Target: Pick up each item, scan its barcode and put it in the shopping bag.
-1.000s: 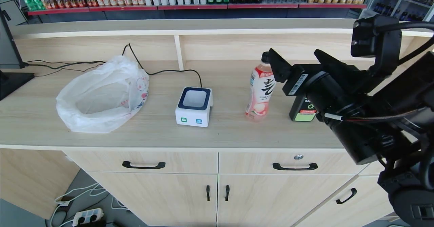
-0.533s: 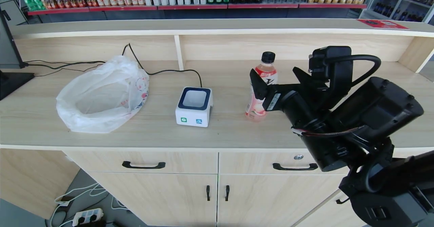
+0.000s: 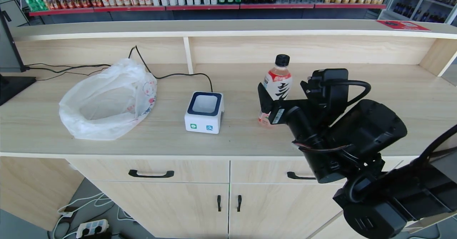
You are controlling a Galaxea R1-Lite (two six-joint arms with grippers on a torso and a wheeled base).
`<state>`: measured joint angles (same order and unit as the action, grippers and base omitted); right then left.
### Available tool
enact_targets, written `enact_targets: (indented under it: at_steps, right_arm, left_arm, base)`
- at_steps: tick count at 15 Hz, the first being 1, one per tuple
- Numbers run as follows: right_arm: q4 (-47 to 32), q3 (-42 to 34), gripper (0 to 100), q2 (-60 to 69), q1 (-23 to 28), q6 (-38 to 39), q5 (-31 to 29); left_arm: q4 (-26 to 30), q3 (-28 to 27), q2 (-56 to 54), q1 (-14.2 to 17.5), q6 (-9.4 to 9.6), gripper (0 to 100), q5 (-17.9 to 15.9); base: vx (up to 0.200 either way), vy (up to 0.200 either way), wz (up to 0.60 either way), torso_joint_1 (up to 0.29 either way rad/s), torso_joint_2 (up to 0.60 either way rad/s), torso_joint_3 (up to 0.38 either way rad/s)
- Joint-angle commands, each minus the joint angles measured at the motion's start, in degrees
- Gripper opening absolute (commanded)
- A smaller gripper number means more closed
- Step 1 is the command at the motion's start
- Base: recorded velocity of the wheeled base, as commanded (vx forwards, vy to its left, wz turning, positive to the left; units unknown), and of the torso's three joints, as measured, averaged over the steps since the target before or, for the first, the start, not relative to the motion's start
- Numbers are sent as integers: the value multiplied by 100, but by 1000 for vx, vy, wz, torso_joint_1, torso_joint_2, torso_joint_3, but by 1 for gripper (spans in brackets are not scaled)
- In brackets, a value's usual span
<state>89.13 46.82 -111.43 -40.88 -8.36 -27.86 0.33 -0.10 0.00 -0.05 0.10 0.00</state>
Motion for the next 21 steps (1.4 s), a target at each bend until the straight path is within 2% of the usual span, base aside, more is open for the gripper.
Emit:
enact_targets:
  at_steps: [1, 5, 11, 15, 21]
  right_arm:
    - [17, -15, 100, -107, 53, 10, -1]
    - [87, 20, 100, -344, 80, 19, 8]
    - [87, 213, 100, -669, 510, 80, 26]
    - [87, 301, 100, -906, 466, 160, 52]
    - [-44, 837, 100, -1223, 510, 177, 210]
  left_arm:
    - [2, 1, 0, -4, -1, 100, 0]
    - [2, 1, 0, 5, -1, 100, 0]
    - [2, 1, 0, -4, -1, 100, 0]
    - [2, 1, 0, -4, -1, 100, 0]
    - [2, 1, 0, -4, -1, 100, 0]
  base:
    - [0, 0, 0, 0, 0, 0]
    - [0, 0, 0, 0, 0, 0]
    - [0, 0, 0, 0, 0, 0]
    - [0, 0, 0, 0, 0, 0]
    - [0, 0, 0, 0, 0, 0]
